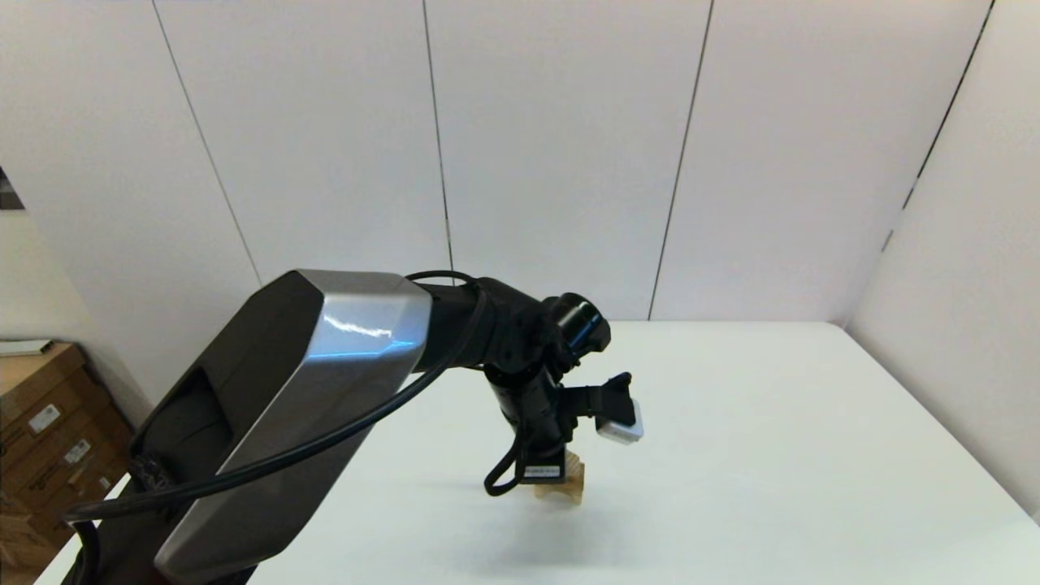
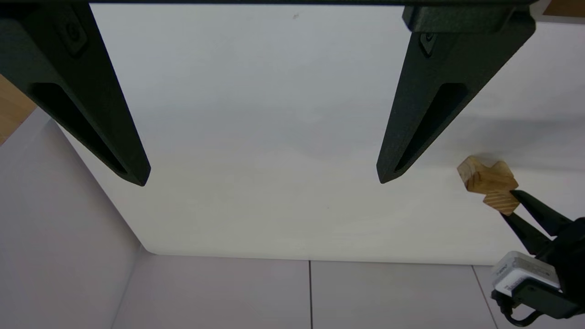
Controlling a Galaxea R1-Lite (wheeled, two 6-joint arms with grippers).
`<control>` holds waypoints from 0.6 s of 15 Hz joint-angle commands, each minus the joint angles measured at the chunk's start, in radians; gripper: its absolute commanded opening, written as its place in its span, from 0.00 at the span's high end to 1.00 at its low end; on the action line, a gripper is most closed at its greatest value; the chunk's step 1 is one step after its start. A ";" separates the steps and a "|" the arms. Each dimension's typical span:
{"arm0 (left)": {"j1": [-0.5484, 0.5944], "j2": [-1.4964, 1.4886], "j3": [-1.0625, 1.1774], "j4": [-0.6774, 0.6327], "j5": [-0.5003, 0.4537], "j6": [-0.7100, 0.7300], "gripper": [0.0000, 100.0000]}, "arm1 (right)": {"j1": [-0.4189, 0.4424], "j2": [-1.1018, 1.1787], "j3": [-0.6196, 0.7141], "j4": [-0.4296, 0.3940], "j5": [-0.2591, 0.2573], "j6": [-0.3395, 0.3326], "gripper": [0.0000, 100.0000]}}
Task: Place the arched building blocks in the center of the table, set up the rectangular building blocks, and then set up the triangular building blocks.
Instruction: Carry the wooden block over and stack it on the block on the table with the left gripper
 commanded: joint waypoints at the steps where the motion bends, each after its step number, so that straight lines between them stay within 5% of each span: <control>1: 0.003 0.006 0.000 0.002 0.000 0.007 1.00 | 0.000 0.000 0.000 0.000 0.000 0.000 0.00; 9: 0.000 0.012 0.000 0.002 -0.001 0.007 1.00 | 0.000 0.000 0.000 0.000 0.002 0.000 0.00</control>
